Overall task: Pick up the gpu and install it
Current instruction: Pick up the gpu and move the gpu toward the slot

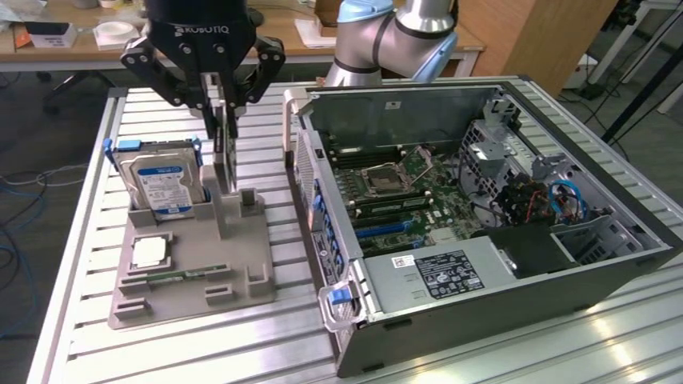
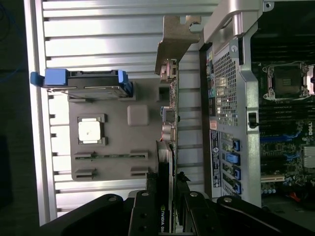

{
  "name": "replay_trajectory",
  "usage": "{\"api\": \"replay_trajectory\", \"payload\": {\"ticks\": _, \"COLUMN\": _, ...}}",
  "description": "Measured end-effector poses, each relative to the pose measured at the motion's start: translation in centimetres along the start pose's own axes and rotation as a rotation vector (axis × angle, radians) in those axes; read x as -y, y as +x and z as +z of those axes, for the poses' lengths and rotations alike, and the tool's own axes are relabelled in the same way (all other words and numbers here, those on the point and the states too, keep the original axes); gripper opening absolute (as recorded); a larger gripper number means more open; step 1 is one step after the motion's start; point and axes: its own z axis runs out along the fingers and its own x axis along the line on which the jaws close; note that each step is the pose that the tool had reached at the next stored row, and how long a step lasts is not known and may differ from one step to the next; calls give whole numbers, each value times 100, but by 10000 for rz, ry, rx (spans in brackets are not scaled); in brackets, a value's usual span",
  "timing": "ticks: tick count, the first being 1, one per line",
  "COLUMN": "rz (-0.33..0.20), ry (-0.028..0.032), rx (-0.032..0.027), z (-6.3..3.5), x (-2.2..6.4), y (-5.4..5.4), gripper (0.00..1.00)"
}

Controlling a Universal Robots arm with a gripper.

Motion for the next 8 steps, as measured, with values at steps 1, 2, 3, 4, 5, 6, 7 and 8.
{"api": "replay_trajectory", "payload": {"ticks": 1, "rz": -1, "ry": -1, "rx": 1, "z": 1, "x": -1, "y": -13, "gripper": 26}}
{"api": "replay_trajectory", "payload": {"ticks": 2, "rz": -1, "ry": 0, "rx": 1, "z": 1, "x": -2, "y": -25, "gripper": 26}}
{"api": "replay_trajectory", "payload": {"ticks": 3, "rz": -1, "ry": -1, "rx": 1, "z": 2, "x": -2, "y": -35, "gripper": 26}}
{"api": "replay_trajectory", "payload": {"ticks": 4, "rz": -1, "ry": 0, "rx": 0, "z": 2, "x": -3, "y": -45, "gripper": 26}}
{"api": "replay_trajectory", "payload": {"ticks": 5, "rz": -1, "ry": -1, "rx": 1, "z": 3, "x": -4, "y": -55, "gripper": 26}}
{"api": "replay_trajectory", "payload": {"ticks": 6, "rz": -1, "ry": -1, "rx": 1, "z": 3, "x": -5, "y": -68, "gripper": 26}}
{"api": "replay_trajectory", "payload": {"ticks": 7, "rz": -1, "ry": -1, "rx": 1, "z": 4, "x": -6, "y": -80, "gripper": 26}}
{"api": "replay_trajectory", "payload": {"ticks": 8, "rz": 0, "ry": -1, "rx": 1, "z": 4, "x": -6, "y": -93, "gripper": 26}}
